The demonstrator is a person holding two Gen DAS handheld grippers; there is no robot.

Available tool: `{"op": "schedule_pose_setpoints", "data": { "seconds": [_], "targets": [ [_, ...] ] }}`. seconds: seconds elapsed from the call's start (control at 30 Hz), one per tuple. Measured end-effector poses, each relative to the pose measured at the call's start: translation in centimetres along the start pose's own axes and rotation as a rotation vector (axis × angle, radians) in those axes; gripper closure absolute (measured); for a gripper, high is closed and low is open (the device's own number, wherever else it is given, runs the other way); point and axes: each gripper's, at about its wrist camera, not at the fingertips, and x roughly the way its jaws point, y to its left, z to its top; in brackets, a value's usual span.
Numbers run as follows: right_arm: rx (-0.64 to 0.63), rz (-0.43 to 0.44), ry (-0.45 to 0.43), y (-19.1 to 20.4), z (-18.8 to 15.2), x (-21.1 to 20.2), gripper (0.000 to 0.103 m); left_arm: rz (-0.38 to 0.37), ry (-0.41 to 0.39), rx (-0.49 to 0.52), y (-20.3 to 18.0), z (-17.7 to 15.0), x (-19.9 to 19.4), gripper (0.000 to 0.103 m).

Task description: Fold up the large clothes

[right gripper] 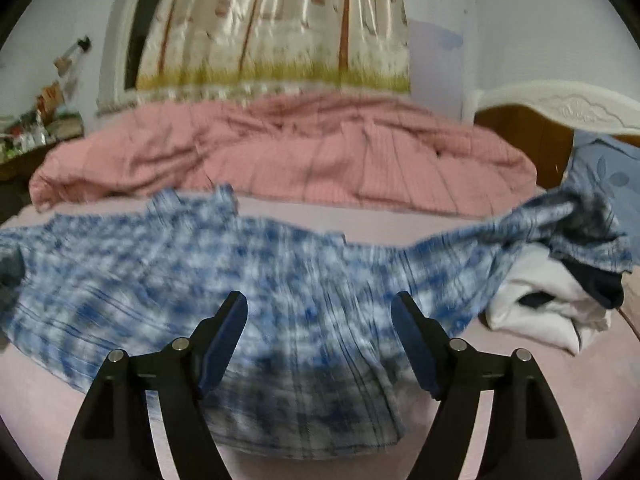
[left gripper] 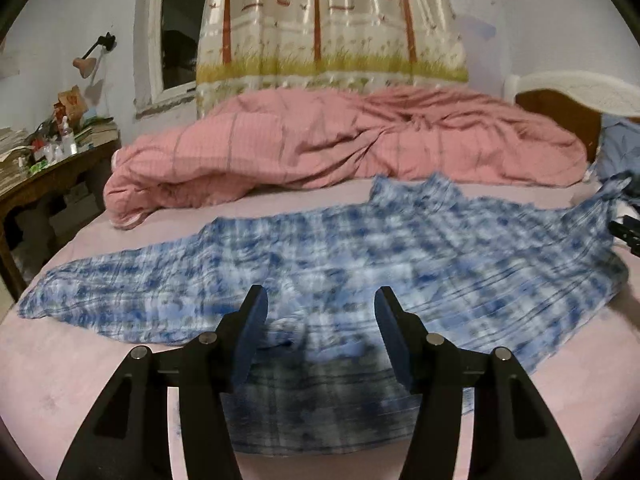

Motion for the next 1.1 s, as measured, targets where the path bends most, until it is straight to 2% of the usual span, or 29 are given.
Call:
{"op": "schedule_pose_setpoints", "data": {
  "seconds": [0.07,0.13,0.17,0.3,0.37,0.43,0.47,0.53,0.57,0.63,0.7,0.73,0.8,0.83,0.87,0.93,1.0,1.03,1.1],
  "targets": [
    [0.006,0.079,0.019,0.2,0.1,0.0,0.027,-0.009,0.007,-0.003,0.0,0.0,0.2,0.048],
    [0.015,0.140,0.112,0.5,-0.1,1.4,0.027,-0.021,0.044,-0.020,0.2,-0.2,0.9,0.048],
    [0.015,0.146,0.149,0.6,-0.3,2.0,0.027,-0.025,0.058,-0.043,0.4,-0.3,1.1,0.050],
    [0.021,0.172,0.271,0.6,-1.1,4.7,0.027,-0.124,0.116,-0.129,1.6,-0.5,1.8,0.051],
    [0.053,0.161,0.317,0.0,-1.5,5.8,0.027,-0.121,0.156,-0.099,1.2,-0.8,2.6,0.051],
    [0.103,0.135,0.364,-1.0,-2.1,7.0,0.027,-0.069,0.180,-0.060,0.5,-1.2,3.3,0.052],
    [0.124,0.124,0.375,-1.5,-2.3,7.3,0.027,-0.042,0.186,-0.038,0.2,-1.4,3.8,0.054],
    [0.158,0.068,0.385,-2.4,-2.6,7.5,0.027,-0.036,0.209,-0.008,-0.3,-1.7,4.4,0.059],
    [0.167,0.068,0.380,-2.6,-2.7,7.5,0.027,-0.027,0.208,-0.005,-0.4,-1.7,4.3,0.061],
    [0.166,0.055,0.366,-2.6,-2.6,7.2,0.027,-0.007,0.165,-0.011,-0.2,-1.6,3.2,0.061],
    [0.147,0.002,0.359,-2.4,-2.7,7.1,0.027,-0.008,0.098,-0.013,0.0,-1.1,1.4,0.061],
    [0.147,0.006,0.363,-2.4,-2.8,7.2,0.027,-0.042,0.064,-0.016,0.0,-0.7,0.5,0.061],
    [0.152,0.011,0.369,-2.6,-2.8,7.3,0.027,-0.177,0.016,-0.030,-0.1,-0.1,-1.3,0.061],
    [0.153,0.012,0.371,-2.6,-2.8,7.3,0.027,-0.244,0.013,-0.029,-0.3,0.1,-1.8,0.070],
    [0.152,0.012,0.372,-2.6,-2.8,7.3,0.027,-0.286,0.024,-0.019,-0.6,0.1,-1.9,0.084],
    [0.143,0.009,0.372,-2.5,-2.8,7.3,0.026,-0.291,0.071,-0.014,-0.9,-0.1,-1.0,0.086],
    [0.128,0.007,0.375,-2.2,-2.8,7.2,0.025,-0.269,0.166,-0.032,-0.6,-0.6,1.2,0.086],
    [0.118,0.005,0.376,-2.0,-2.9,7.2,0.024,-0.244,0.222,-0.039,-0.5,-1.0,2.5,0.086],
    [0.103,0.007,0.379,-1.7,-2.9,7.3,0.022,-0.140,0.286,-0.037,-0.2,-1.8,4.5,0.086]
  ]
}}
